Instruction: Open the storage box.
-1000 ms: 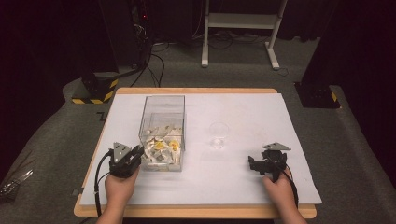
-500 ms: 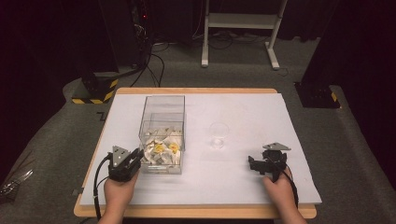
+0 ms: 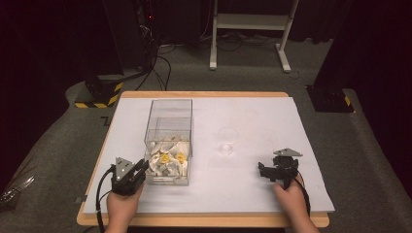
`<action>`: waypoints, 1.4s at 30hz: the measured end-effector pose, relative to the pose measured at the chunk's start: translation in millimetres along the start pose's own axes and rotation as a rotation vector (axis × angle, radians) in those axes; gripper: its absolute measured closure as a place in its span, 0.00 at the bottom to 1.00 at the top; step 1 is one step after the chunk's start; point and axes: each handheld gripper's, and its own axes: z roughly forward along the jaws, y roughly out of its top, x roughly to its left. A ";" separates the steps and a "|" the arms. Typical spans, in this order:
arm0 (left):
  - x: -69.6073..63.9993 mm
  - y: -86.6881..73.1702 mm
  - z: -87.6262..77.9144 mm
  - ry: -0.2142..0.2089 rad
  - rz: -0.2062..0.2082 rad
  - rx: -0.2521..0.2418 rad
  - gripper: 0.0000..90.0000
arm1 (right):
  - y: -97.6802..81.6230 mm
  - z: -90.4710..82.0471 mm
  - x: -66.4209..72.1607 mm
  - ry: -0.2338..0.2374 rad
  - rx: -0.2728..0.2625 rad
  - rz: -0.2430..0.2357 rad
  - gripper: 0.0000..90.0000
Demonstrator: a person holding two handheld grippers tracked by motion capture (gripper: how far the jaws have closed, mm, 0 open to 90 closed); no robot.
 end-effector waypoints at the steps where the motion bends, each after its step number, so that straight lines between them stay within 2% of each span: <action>1: -0.7 -0.5 -1.1 0.002 -0.001 0.001 0.88 | 0.0 0.0 0.0 0.000 0.000 0.000 0.09; 18: -6.5 -7.0 -14.6 0.004 0.018 0.004 0.88 | 0.0 0.0 0.0 0.000 0.000 0.000 0.09; 37: -7.9 -8.9 -18.2 0.006 0.016 0.003 0.87 | 0.0 0.0 0.0 0.000 0.000 0.000 0.09; 39: -6.3 -8.5 -17.9 -0.001 0.018 0.001 0.86 | 0.0 0.0 0.0 0.000 0.000 0.000 0.09; 40: -5.3 -8.4 -17.9 -0.010 0.017 0.000 0.79 | 0.0 0.0 0.0 0.000 -0.001 0.000 0.09; 41: -4.5 -8.1 -17.8 -0.010 0.018 0.001 0.79 | 0.0 0.0 0.0 0.000 -0.001 0.000 0.09; 42: -3.1 -7.7 -17.9 -0.014 0.025 0.001 0.74 | 0.0 0.0 0.0 0.000 0.000 0.000 0.09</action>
